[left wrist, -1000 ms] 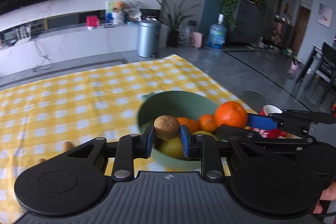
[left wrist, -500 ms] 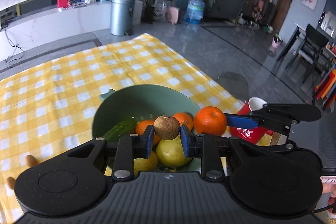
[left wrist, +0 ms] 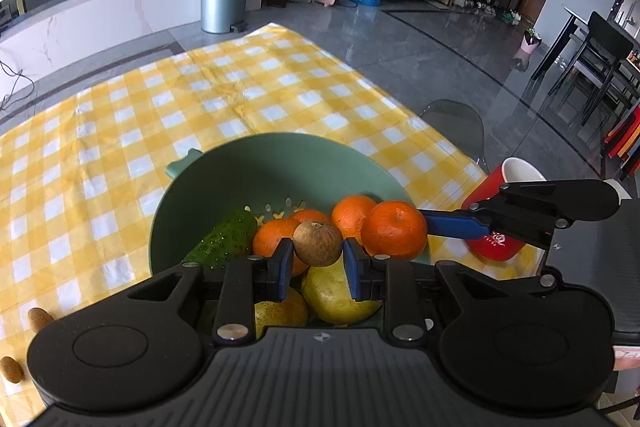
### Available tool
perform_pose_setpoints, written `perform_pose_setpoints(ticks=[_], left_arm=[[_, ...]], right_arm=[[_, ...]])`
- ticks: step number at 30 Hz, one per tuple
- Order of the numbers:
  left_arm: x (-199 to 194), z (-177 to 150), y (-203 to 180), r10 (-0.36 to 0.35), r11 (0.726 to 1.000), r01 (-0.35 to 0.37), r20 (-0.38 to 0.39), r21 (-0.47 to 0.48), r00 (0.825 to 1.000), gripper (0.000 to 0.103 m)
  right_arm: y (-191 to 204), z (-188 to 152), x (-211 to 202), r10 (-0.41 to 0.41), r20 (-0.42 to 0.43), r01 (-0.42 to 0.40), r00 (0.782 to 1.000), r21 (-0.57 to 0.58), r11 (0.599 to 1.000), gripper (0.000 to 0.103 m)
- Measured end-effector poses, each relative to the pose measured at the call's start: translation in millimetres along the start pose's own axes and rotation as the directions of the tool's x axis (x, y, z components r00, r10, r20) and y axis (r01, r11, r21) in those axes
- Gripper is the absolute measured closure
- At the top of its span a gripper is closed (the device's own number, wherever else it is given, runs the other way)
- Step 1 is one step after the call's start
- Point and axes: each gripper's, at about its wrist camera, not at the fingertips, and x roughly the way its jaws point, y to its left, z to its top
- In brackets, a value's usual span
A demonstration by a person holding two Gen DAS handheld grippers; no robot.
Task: Organize fruits
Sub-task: 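Carry the kiwi and mandarin over the green colander and lower them in, then open both grippers to release the kiwi and mandarin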
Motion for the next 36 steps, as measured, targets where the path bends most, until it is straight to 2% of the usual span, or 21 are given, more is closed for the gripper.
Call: perform_pose_setpoints(ticks=[7,12,18,23,25,28,32,35,36], left_arm=[[12.9,-3.1,2.9,0.003,1.000,-0.003,-0.041,-0.013,0.999,0.073],[18.9,-6.6,5.9,0.006,1.000,-0.008,-0.064,-0.027,0.998,0.073],[21.5,-8.1,3.5,0.010,1.000,-0.013,-0.084,-0.025,0.996,0.072],[17.8,-9.9,5.6,0.001,0.999,-0.005,-0.082,-0.039,0.997,0.062],[14.1,-9.7,3.7,0.013,0.999,-0.016,-0.072,-0.033,0.997,0.053],[3.4,-9.2,0.4,0.022,1.000,-0.023,-0.040,-0.022,0.999,0.045],[-13.2,-7.2,-1.5,0.037,0.999,-0.037,0.000,-0.026,0.999,0.044],[-30.3,-8.0,-3.2,0.075,0.997,-0.074,0.040,-0.033,0.996,0.044],[-37.0,-9.1,-3.4,0.088,0.996,-0.086,0.052,-0.035,0.995,0.042]], right_arm=[[-3.4,0.4,7.0,0.020,-0.027,-0.019,0.999,0.029,0.999,0.065],[0.6,1.5,10.1,0.016,-0.041,-0.016,0.999,0.007,1.000,0.065],[-2.6,2.7,15.4,0.073,-0.075,-0.072,0.994,0.014,0.997,0.065],[0.8,2.2,14.6,0.066,-0.079,-0.067,0.995,-0.004,0.998,0.065],[0.1,2.5,14.3,0.067,-0.076,-0.067,0.995,-0.003,0.998,0.065],[0.4,1.0,9.7,0.047,-0.050,-0.047,0.998,-0.004,0.999,0.063],[-0.6,-1.2,-1.2,0.032,0.017,-0.032,0.999,0.008,0.999,0.053],[0.8,-2.3,-8.3,0.008,0.057,-0.008,0.998,0.007,1.000,0.051],[1.7,-2.4,-11.2,-0.004,0.073,0.003,0.997,0.006,1.000,0.048]])
